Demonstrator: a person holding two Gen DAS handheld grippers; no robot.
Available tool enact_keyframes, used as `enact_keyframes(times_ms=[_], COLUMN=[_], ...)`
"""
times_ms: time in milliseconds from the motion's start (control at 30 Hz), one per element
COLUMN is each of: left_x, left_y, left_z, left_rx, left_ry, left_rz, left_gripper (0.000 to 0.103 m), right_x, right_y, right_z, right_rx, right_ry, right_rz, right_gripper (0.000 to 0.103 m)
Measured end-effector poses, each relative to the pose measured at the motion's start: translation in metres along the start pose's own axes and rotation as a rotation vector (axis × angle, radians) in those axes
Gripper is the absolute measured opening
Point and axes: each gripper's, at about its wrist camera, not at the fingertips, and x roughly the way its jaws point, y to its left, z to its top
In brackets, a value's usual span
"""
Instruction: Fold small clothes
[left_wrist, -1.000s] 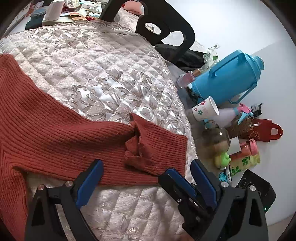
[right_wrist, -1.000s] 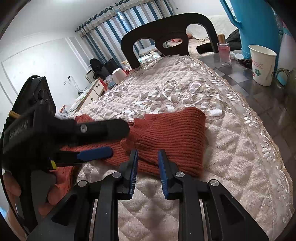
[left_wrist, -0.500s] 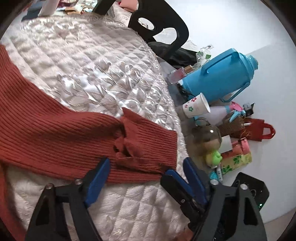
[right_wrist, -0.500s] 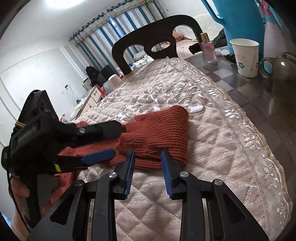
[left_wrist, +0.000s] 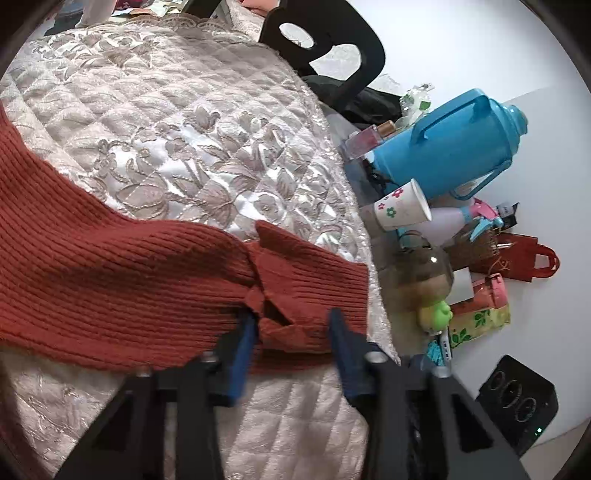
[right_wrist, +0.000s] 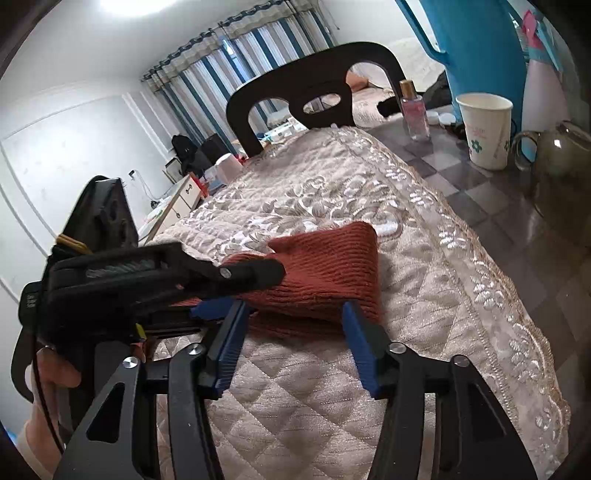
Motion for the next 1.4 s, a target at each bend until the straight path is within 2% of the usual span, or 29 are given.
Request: enact_keyframes(times_ms=[100,200,367,633,800,1033,1333,1400], left_x=[0.002,-0.002,-0.03,-0.105,-0.153,-0.222,-0.281,-0.288], left_y=[0.007,0.012,0.017,0.017,0.023,0.037,0.091,0.103], left_z=[0.001,0.0,0.005,0.016,0.024,0.03,0.026,0.024], left_rx=[-0.033,-0.047,-0.066,-0.038,-0.028,0.02,-0.029,-0.033], left_ry=[-0.001,-0.018,-0.112,-0.25,-0.335,-0.453,-0.56,-0.564], left_rz=[0.007,0.002,-0.049,-0.124,-0.115,-0.061,-0.043,-0.012], left_gripper=[0.014,0.008,0.008,0.008,0.008,0.008,0.008,0.008], right_x=[-0.001,-0.001,-0.006,-0.013,-0.003,0.029,0.063,0.069], right_y=[-0.003,-0.004,-0.001,0.019,0.048,0.091,0.136,0.146], right_z=[0.001,0.0,0.001,0.003,-0.001,0.0,-0.005,-0.006], right_rx=[0.017,0.036,0.032,-0.025,-0.104,-0.214,-0.3,-0.341], right_ry=[-0.006,-0.003,-0.016,-0.054,-0.026,0.037,0.084,0.085], right_rz=[-0.026,-0.023,-0.033,-0.058,-0.061,-0.078,-0.109,-0.15], right_gripper=[0.055,0.055,0.055,0.055,0.055,0.055,0.055,0.055])
